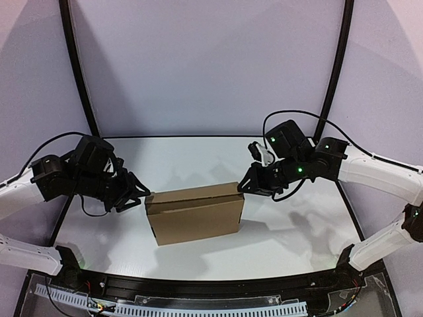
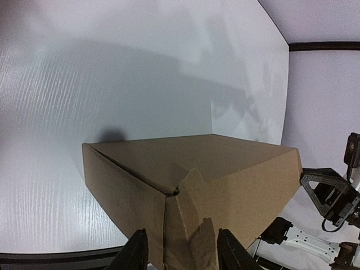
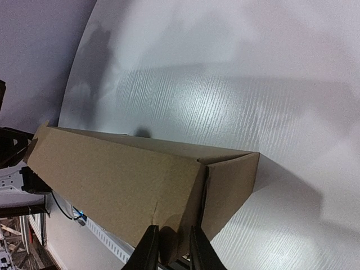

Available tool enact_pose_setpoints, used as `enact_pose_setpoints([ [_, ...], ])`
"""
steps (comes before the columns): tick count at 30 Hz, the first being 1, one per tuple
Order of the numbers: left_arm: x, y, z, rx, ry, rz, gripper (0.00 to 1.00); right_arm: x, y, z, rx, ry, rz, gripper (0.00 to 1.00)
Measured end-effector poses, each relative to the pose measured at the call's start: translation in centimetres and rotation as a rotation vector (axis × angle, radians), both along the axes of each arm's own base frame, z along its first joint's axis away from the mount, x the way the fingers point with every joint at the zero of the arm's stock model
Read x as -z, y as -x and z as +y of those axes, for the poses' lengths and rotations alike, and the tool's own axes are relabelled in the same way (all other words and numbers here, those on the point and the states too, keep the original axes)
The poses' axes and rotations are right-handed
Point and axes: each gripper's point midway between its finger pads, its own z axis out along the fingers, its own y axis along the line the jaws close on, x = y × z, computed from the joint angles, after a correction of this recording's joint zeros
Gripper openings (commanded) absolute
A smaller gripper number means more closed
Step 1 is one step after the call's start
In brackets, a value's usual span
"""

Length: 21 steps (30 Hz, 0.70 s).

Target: Fold the paper box

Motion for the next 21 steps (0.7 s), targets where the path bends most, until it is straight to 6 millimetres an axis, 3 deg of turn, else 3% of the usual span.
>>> enact_pose_setpoints([
  [6,-0.1,0.1,-0.6,-0.006,0.043,0.025,0.36,0.0,0.0,0.0,-0.006,0.004,-0.004,0.21],
  [15,0.3,-0.3,-1.5,-0.014,0.088,0.032,0.20,0.1,0.1,-0.1,-0.009,0.008,-0.004,0.20],
  [21,0.4,-0.7,-1.8,-0.016,0.090,0.031,0.17,0.2,0.1,-0.2,-0.008,0.014,0.000,0.20],
])
